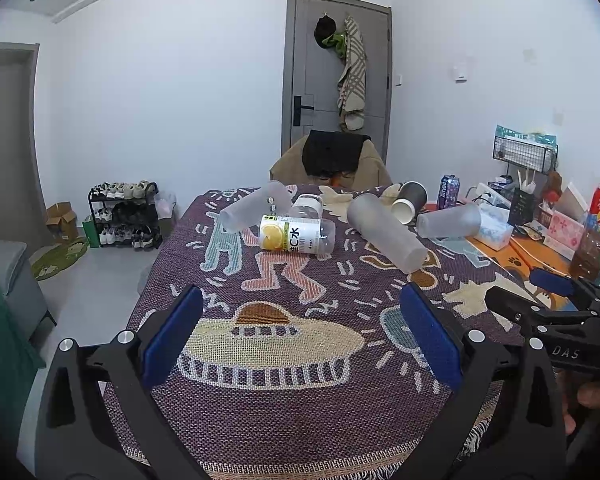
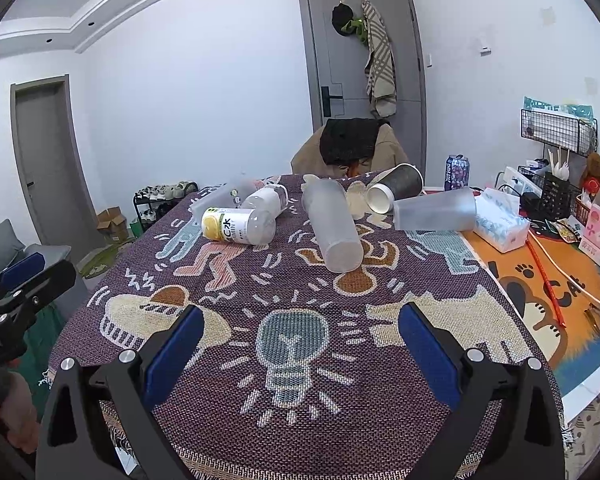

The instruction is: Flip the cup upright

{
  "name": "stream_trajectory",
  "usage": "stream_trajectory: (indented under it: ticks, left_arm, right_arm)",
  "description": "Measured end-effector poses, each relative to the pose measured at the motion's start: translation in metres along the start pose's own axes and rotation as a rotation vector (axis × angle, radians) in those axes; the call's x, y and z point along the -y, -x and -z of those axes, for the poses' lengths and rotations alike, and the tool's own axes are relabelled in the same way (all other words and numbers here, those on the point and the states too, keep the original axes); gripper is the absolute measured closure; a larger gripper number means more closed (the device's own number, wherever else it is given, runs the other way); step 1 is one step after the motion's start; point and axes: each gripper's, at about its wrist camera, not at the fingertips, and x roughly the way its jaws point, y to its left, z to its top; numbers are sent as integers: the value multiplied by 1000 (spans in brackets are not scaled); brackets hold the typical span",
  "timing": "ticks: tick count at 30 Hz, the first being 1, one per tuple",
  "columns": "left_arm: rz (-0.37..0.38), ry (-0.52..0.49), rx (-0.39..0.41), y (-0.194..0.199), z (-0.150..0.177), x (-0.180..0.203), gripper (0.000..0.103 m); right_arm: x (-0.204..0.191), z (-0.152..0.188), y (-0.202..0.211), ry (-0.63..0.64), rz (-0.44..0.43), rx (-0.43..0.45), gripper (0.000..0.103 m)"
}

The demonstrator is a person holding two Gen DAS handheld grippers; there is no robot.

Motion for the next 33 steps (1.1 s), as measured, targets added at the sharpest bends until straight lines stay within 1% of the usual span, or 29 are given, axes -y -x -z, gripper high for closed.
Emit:
stream_trajectory:
  ticks: [23,33]
  left_arm:
    - [-11,6,11,13,-3,-9,5]
    - [-14,6,6,9,-5,-9,5]
  right_arm:
    - [-6,-5,5,14,-17,9,7]
    - [-9,-4,2,20,-17,0,8]
